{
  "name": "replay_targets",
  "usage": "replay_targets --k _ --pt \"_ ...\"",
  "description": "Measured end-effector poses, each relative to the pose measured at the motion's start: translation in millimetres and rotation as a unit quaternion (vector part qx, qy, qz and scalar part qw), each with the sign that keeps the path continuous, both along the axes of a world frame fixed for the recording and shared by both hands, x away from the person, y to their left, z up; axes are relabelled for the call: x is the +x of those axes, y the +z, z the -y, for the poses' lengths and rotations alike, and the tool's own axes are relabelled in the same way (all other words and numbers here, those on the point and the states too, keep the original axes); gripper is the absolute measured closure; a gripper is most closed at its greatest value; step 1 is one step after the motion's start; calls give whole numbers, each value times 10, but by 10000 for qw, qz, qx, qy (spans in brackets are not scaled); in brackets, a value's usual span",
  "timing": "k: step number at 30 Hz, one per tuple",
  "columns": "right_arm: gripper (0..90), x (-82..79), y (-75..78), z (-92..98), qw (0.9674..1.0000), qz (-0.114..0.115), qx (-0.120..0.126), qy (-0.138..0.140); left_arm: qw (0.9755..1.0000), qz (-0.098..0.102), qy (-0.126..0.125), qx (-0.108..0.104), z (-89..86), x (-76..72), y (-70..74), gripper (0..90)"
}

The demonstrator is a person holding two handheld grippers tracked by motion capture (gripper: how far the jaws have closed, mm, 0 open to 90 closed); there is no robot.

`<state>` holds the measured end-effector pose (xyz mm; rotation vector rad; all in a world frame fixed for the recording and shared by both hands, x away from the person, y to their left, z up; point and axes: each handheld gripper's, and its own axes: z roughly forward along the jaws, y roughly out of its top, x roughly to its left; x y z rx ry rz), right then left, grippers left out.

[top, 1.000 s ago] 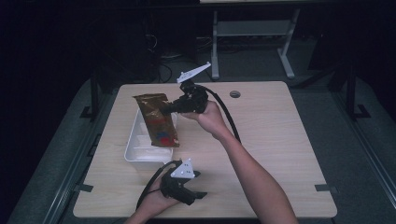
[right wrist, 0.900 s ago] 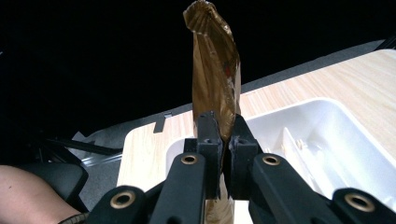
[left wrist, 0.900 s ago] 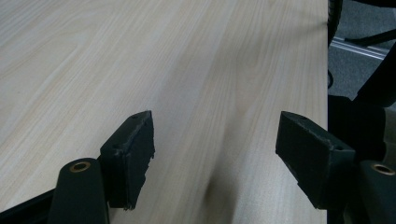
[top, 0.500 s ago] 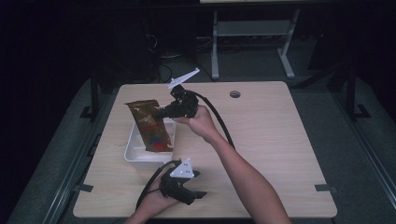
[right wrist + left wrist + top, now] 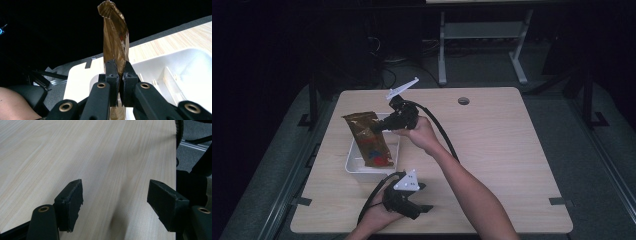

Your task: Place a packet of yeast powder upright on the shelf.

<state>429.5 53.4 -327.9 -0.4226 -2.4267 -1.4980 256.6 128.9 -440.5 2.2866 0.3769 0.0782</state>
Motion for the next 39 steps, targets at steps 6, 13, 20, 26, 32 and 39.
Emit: replay_targets --k 6,13,20,26,32,39 --pt "858 14 -84 -46 9999 -136 21 44 10000 -5 17 17 -1 6 -4 282" --pt "858 11 -172 -95 9997 -207 -18 88 10000 -16 16 12 -3 8 -7 282" --pt "853 21 -299 -155 9992 -325 -185 159 10000 -59 40 1 -4 14 -15 282" --pt "853 26 -391 -153 9988 -422 -188 164 10000 -67 31 0 -2 13 -17 281" --pt "850 24 -441 -139 9985 -484 -174 166 10000 -69 20 10 -1 12 -18 281" --pt "845 23 -479 -126 9984 -516 -158 154 10000 -63 4 26 10 7 -23 281"
